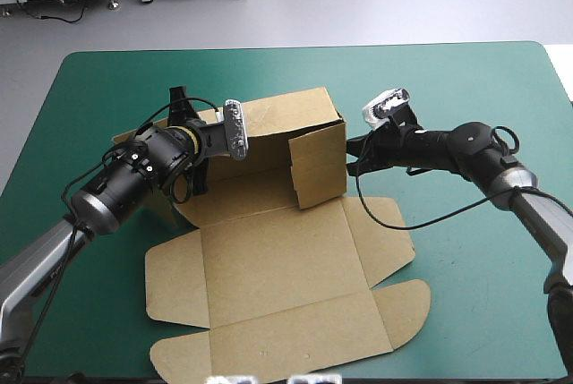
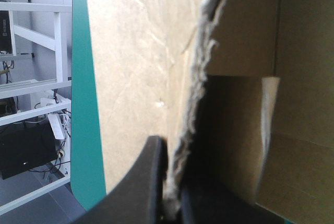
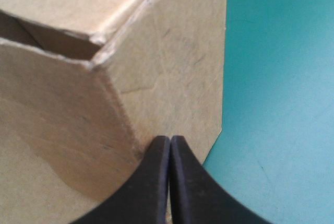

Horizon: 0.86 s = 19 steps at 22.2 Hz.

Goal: Fold the box

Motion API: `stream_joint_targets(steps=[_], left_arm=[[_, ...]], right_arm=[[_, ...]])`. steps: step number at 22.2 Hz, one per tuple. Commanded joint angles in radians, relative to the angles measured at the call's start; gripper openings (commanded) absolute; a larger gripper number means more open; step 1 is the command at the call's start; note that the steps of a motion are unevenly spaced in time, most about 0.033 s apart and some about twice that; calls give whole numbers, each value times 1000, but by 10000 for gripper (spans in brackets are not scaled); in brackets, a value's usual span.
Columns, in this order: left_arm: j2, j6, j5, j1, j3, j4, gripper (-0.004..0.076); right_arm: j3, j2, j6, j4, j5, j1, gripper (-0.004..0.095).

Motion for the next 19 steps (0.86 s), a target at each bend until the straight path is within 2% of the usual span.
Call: stream_joint_targets(steps=[1, 3, 5, 7, 8, 9, 10, 11, 19], left_arm=[[-15, -14, -1, -8, -5, -106, -6], [-15, -14, -1, -8, -5, -108, -6], [-15, -14, -1, -8, -5, -110, -6], [-15, -14, -3, -8, -5, -110, -6], [-15, -14, -3, -8, -5, -112, -6], [-15, -16, -3, -8, -5, -112, -6], [-15, -16, -3, -8, -5, -112, -6], [-15, -16, -3, -8, -5, -112, -6], [-15, -16, -3, -8, -5, -112, -6]], right_arm=[[-25, -49, -29, 13, 32, -4, -3], [-27, -54, -51, 11, 65, -4, 22], [-34, -54, -50, 4, 104, -4, 126], [-34, -54, -50, 0, 119, -4, 387], [-34, -54, -50, 0, 119, -4, 448], [-34, -54, -46, 2, 122, -2, 578], [-34, -54, -41, 2, 125, -2, 612], [-34, -54, -41, 2, 138, -2, 635], [-34, -54, -41, 0, 192, -2, 598]])
